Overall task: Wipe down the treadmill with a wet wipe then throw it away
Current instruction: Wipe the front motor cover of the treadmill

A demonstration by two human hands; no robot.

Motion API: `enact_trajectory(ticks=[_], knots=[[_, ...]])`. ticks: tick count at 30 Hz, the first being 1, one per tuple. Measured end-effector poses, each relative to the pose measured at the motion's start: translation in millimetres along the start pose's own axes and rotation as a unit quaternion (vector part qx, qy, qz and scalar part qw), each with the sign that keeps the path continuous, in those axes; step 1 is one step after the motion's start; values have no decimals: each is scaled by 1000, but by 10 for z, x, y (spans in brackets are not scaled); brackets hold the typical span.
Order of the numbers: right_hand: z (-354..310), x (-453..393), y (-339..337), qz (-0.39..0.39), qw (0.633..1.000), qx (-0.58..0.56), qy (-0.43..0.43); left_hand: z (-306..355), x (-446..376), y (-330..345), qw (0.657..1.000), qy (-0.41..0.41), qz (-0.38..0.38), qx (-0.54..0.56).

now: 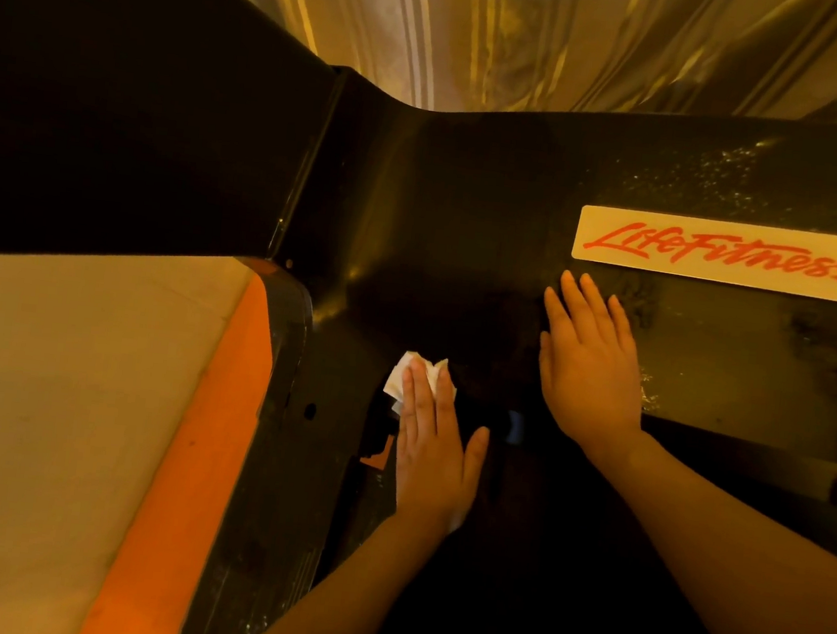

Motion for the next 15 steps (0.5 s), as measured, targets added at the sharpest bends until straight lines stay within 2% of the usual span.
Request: enact_trajectory(ticks=[8, 15], knots=[[-7, -2, -6, -12, 1000, 6, 6, 53, 6, 20, 998, 36, -17, -43], [5, -7, -11, -13, 1000, 1, 7, 102, 222, 194, 996, 38, -71, -34]])
Point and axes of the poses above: each hand's wrist, its own x-axis away from the middle knuckle, its own y-axis out of the palm, z = x × y, the point moved 4 cm from there along -x, towards the middle knuckle, and after that the axes turned 3 degrees about -z, right-handed, at the moved point
